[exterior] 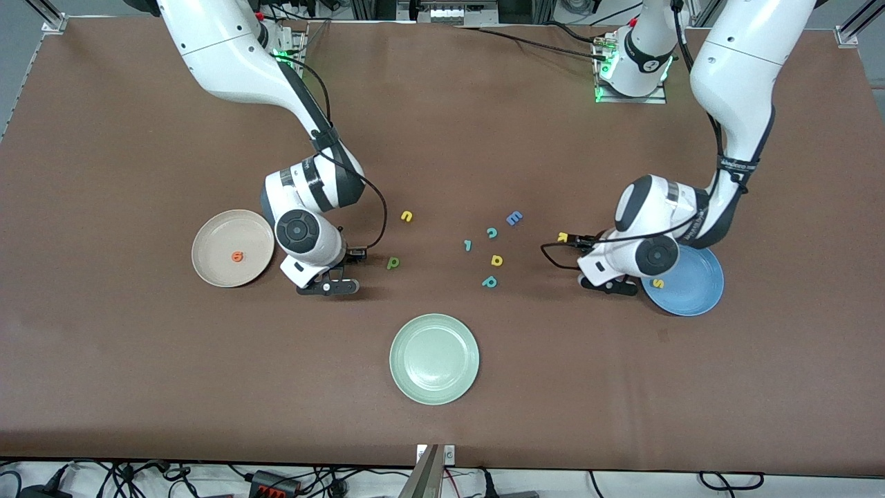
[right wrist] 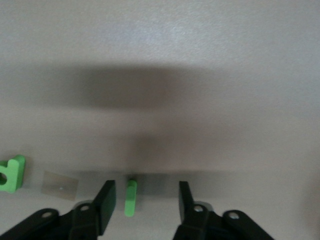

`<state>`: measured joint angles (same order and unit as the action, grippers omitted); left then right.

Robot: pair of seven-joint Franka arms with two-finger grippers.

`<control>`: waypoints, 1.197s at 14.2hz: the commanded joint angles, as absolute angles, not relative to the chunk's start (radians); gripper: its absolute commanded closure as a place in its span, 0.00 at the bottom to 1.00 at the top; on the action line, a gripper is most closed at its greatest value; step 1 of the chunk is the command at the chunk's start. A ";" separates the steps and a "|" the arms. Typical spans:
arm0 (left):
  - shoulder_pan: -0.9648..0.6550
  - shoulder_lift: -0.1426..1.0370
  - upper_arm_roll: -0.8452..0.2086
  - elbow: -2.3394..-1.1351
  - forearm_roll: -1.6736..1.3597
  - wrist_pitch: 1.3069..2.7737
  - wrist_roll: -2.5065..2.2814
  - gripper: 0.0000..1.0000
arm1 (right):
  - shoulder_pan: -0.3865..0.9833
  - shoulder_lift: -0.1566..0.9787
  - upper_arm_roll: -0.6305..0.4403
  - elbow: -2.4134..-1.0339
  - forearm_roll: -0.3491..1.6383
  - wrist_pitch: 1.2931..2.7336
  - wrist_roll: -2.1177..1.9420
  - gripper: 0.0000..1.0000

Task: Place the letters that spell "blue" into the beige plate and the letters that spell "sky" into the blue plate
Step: 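Reach the right gripper to the green l while the left gripper reaches the teal y, then grasp the green l with the right gripper while the left gripper grasps the y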

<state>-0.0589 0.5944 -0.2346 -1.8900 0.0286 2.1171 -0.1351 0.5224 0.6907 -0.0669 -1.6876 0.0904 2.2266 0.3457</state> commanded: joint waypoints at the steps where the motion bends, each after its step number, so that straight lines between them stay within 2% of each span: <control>1: -0.055 0.532 -0.233 -1.974 0.089 2.174 -0.109 0.00 | 0.548 0.698 -0.074 -1.681 0.106 2.221 0.357 0.49; 3: -0.055 0.534 -0.235 -1.974 0.109 2.175 -0.109 0.03 | 0.548 0.698 -0.074 -1.684 0.106 2.218 0.357 0.52; 4: -0.057 0.534 -0.235 -1.973 0.109 2.175 -0.109 0.10 | 0.548 0.698 -0.074 -1.687 0.106 2.218 0.357 0.54; 6: -0.055 0.541 -0.235 -1.971 0.109 2.180 -0.110 0.35 | 0.546 0.699 -0.074 -1.690 0.106 2.220 0.357 0.56; 7: -0.055 0.545 -0.235 -1.973 0.109 2.189 -0.110 0.38 | 0.548 0.699 -0.074 -1.692 0.106 2.218 0.357 0.58; 8: -0.055 0.546 -0.235 -1.973 0.109 2.192 -0.110 0.42 | 0.546 0.699 -0.074 -1.692 0.106 2.218 0.357 0.63; 9: -0.055 0.548 -0.235 -1.973 0.109 2.197 -0.110 0.47 | 0.545 0.699 -0.074 -1.695 0.106 2.218 0.357 0.74; 10: -0.057 0.555 -0.235 -1.971 0.109 2.206 -0.112 0.47 | 0.540 0.699 -0.074 -1.697 0.106 2.217 0.354 0.86; 12: -0.057 0.561 -0.235 -1.971 0.109 2.223 -0.112 0.48 | 0.538 0.699 -0.074 -1.698 0.106 2.212 0.353 0.98; 16: -0.061 0.561 -0.235 -1.959 0.109 2.227 -0.110 0.52 | 0.525 0.667 -0.087 -1.687 0.104 2.200 0.327 1.00; 17: -0.060 0.561 -0.235 -1.959 0.109 2.236 -0.109 0.56 | 0.503 0.646 -0.094 -1.692 0.103 2.194 0.316 1.00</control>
<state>-0.0615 0.5713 -0.2341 -1.9552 0.0850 2.2200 -0.1267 0.5359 0.6937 -0.0854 -1.6858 0.0938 2.2213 0.3470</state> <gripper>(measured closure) 0.511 0.907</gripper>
